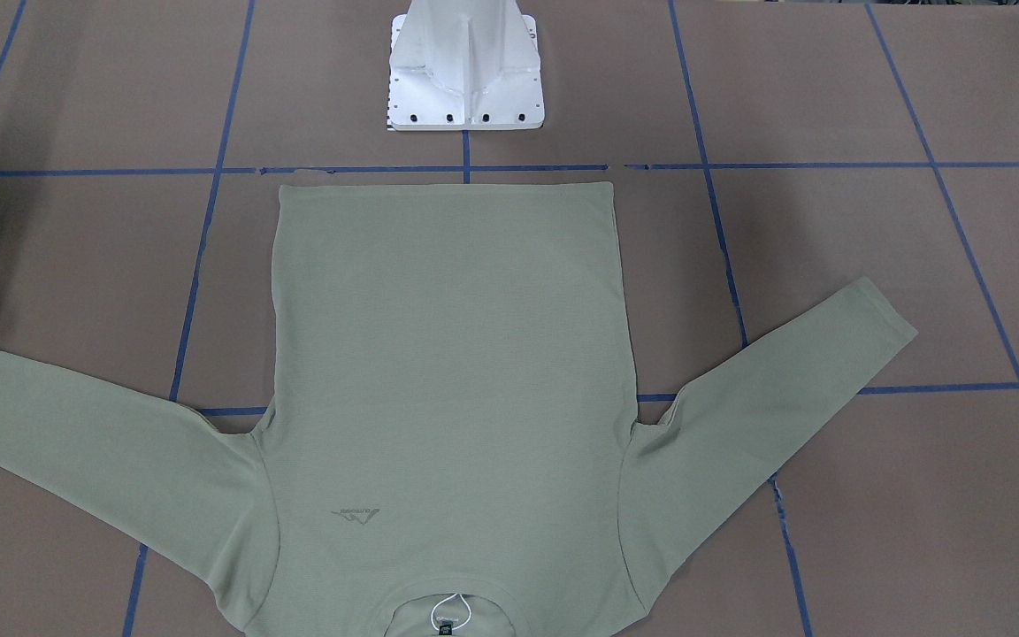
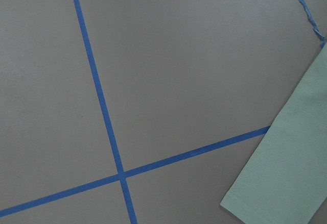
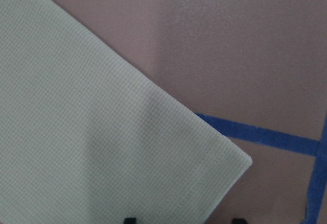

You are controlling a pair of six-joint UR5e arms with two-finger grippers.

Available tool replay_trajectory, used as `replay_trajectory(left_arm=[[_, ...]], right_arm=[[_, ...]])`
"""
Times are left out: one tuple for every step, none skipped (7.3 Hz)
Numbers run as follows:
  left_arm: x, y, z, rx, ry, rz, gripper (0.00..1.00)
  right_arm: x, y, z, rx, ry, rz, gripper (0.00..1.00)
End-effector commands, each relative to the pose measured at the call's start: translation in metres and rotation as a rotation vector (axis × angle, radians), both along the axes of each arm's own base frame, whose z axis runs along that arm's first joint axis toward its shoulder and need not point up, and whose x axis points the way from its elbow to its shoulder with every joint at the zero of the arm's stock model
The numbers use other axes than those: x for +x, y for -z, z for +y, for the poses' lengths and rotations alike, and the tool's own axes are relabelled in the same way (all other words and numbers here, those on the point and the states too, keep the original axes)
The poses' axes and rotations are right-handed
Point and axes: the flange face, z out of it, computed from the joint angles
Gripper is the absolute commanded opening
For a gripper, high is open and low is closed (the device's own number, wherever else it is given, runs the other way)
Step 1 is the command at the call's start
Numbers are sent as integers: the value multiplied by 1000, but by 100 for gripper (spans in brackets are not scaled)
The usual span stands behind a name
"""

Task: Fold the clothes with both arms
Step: 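Move the right gripper to the nearest sleeve cuff and grasp it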

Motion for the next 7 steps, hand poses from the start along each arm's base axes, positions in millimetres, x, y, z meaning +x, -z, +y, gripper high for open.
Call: replay_trajectory(left_arm=[[0,0,-1,0,0,0,100],[0,-1,-1,-1,1,-1,100],[0,-1,-1,-3,0,0,100],[0,-2,-1,-5,0,0,100],[0,-3,-1,-6,0,0,100],[0,-3,-1,-6,0,0,100],[0,-4,-1,-8,0,-1,100]], right_arm=[[-1,6,-2,9,1,-6,32],[-1,7,-3,12,1,-7,25],[-2,9,-3,14,1,-9,15],[-2,16,-5,26,0,-14,0],[-1,30,-5,53,-1,-29,0],[-1,50,-4,84,2,-48,0],[-6,68,-7,90,20,-109,0]])
